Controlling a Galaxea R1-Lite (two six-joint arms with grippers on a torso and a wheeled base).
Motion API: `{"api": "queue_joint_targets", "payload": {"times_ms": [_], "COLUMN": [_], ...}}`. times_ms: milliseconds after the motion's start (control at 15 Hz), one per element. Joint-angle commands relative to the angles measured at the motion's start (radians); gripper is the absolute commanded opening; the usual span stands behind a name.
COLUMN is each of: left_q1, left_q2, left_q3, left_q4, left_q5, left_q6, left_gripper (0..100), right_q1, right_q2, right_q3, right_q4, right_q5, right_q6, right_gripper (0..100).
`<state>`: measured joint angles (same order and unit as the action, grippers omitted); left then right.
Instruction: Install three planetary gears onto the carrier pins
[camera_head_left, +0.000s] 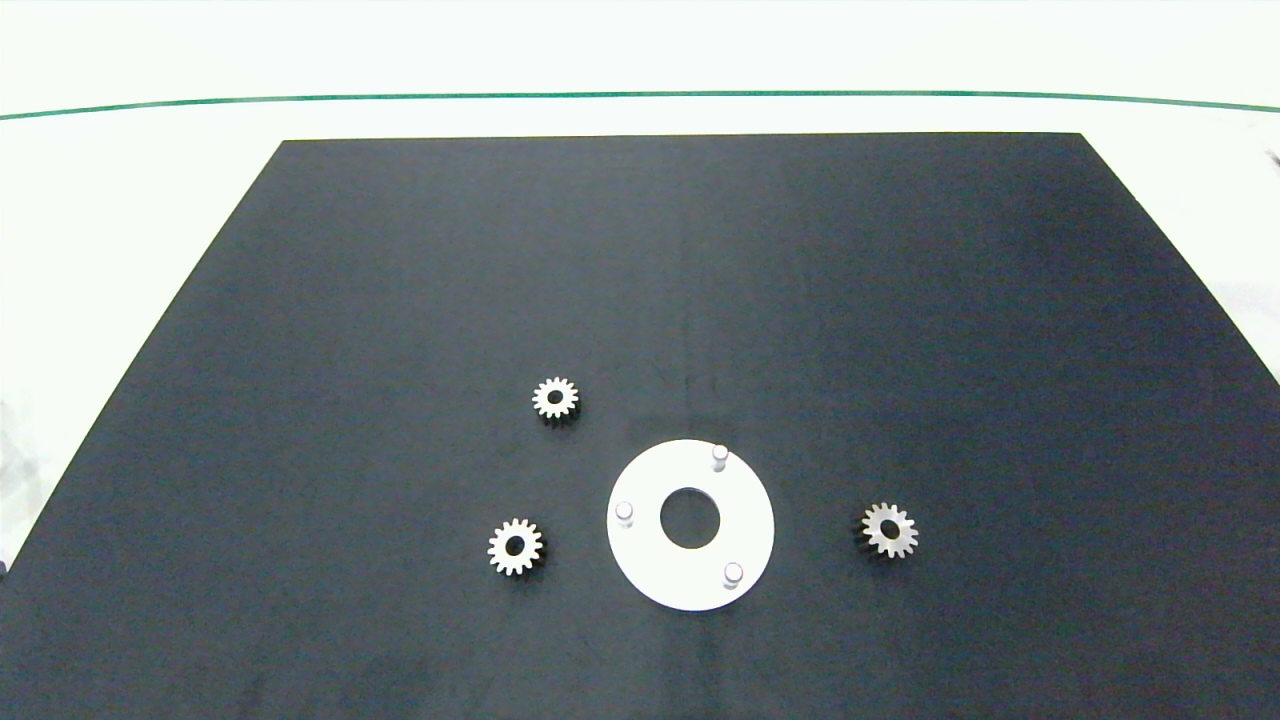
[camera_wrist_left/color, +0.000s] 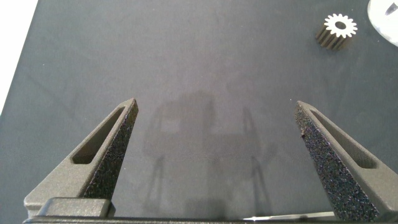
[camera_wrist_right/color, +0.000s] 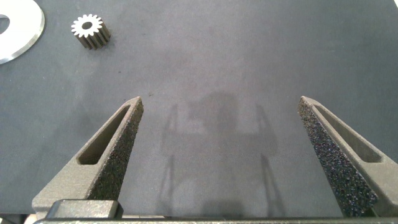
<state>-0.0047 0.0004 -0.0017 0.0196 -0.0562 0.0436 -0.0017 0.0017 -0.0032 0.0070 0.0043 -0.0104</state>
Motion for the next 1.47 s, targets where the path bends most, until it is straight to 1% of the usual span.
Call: {"api": "queue_joint_targets", "payload": {"times_ms": [67,333,533,667,733,1067,1133,1200,1267,1333,1400,1467], "left_q1": [0.000,-0.001,-0.001,0.000,0.000,0.005,0.005,0.005,0.003,0.000,0.000,0.000], "left_q2": [0.001,0.003,0.003,0.007,0.009,0.018,0.018,0.018,0.009,0.003,0.001,0.003], "left_q3": [0.000,0.000,0.000,-0.004,-0.004,-0.006,-0.027,-0.075,-0.136,-0.208,-0.276,-0.316], "left_q4": [0.000,0.000,0.000,0.002,0.002,0.003,0.008,0.062,0.165,0.284,0.393,0.454], "left_q5": [-0.001,-0.002,-0.004,0.007,0.007,0.007,0.007,0.009,0.007,0.007,0.006,0.004], "left_q6": [0.001,0.001,0.002,0.005,0.009,0.019,0.027,0.028,0.030,0.030,0.030,0.032], "left_gripper": [100,100,100,100,100,100,100,100,100,100,100,100], "right_q1": [0.000,0.000,0.000,0.000,0.000,0.000,0.000,0.000,0.000,0.000,0.000,0.000], "right_q2": [0.001,0.001,0.004,0.003,0.001,0.001,0.001,0.001,0.001,0.001,0.000,0.000], "right_q3": [0.000,-0.003,-0.003,-0.003,-0.003,-0.004,-0.004,-0.011,-0.027,-0.057,-0.092,-0.113], "right_q4": [0.001,0.007,0.008,0.008,0.010,0.010,0.010,0.013,0.030,0.071,0.123,0.163], "right_q5": [0.000,0.003,0.005,0.002,0.002,-0.003,-0.006,-0.009,-0.009,-0.009,-0.007,-0.004], "right_q6": [-0.005,-0.016,-0.016,-0.017,-0.028,-0.031,-0.031,-0.036,-0.046,-0.054,-0.054,-0.054], "right_gripper": [100,100,100,100,100,100,100,100,100,100,100,100]}}
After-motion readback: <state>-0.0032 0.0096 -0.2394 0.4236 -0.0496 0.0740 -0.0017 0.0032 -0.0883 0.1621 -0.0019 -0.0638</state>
